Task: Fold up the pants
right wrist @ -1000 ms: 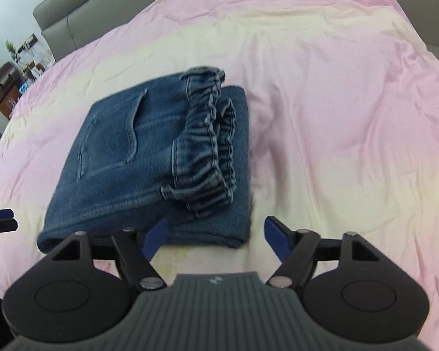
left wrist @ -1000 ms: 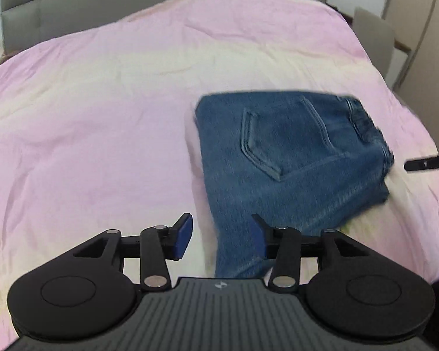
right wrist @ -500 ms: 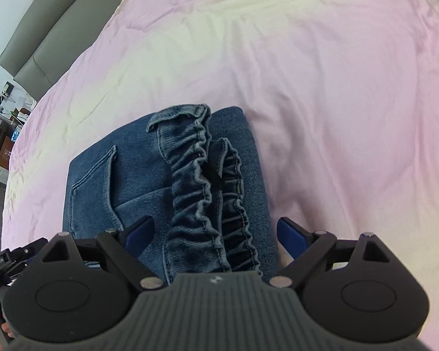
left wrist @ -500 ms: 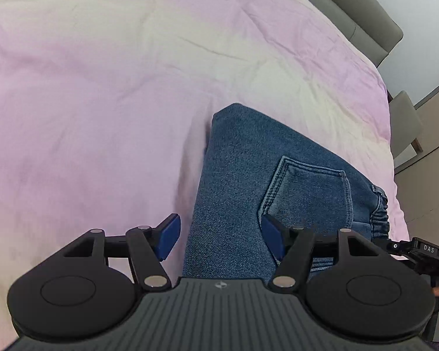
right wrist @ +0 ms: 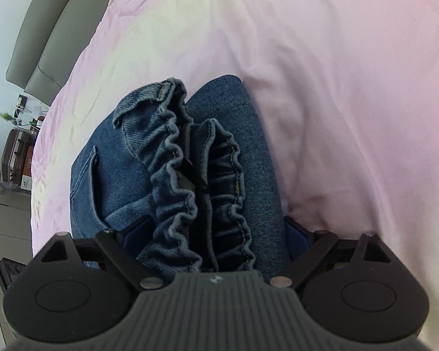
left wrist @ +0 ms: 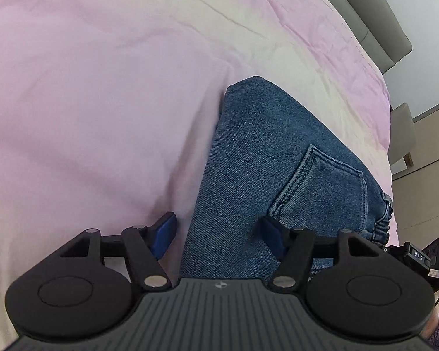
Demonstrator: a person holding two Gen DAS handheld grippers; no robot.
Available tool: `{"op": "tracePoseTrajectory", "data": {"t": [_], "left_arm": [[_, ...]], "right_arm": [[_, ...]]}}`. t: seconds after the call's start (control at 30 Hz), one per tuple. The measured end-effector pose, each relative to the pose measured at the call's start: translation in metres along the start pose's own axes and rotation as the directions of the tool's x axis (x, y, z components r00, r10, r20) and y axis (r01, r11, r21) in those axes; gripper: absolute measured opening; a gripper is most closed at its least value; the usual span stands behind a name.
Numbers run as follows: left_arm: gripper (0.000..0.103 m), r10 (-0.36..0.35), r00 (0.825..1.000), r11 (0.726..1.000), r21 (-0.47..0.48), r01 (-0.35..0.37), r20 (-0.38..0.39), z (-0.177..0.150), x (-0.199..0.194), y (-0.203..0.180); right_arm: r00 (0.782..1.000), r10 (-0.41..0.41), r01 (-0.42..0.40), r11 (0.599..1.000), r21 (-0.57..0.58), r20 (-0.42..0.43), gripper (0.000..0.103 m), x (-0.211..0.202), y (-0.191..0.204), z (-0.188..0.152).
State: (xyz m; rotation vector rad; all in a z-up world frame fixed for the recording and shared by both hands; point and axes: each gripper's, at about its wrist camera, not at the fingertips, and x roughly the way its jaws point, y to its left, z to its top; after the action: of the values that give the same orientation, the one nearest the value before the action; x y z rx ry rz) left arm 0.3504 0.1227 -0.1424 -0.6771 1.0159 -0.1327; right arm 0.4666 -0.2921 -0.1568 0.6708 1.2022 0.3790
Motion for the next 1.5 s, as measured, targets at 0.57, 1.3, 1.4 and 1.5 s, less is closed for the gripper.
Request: {"op": "tracePoseTrajectory", "data": {"t": [0.57, 1.3, 1.4, 1.5], "left_arm": [[0.029, -0.008, 0.999, 1.000, 0.029, 0.007, 0.033, -0.009, -0.058, -0.023], [0.029, 0.106, 0.977, 0.992, 0.052, -0.117, 0.187, 0.030, -0.215, 0.106], [0.029, 0.128, 0.975, 0.987, 0.070, -0.143, 0.180, 0.035, -0.220, 0.125], [0.029, 0.121, 0.979, 0.988, 0.070, -0.134, 0.166, 0.037, -0.214, 0.142]], "right_arm": [[0.997, -0.061, 0.067, 0.980, -0.188, 0.035, 0.046, -0.071, 0.076, -0.044], [0.995, 0.099, -0.101, 0.976, -0.192, -0.023, 0.046, 0.011, 0.238, -0.171], [0.995, 0.097, -0.102, 0.979, -0.179, -0.035, 0.046, 0.033, 0.257, -0.182], [0.996, 0.083, -0.087, 0.979, -0.184, -0.031, 0.046, 0.047, 0.266, -0.190]]}}
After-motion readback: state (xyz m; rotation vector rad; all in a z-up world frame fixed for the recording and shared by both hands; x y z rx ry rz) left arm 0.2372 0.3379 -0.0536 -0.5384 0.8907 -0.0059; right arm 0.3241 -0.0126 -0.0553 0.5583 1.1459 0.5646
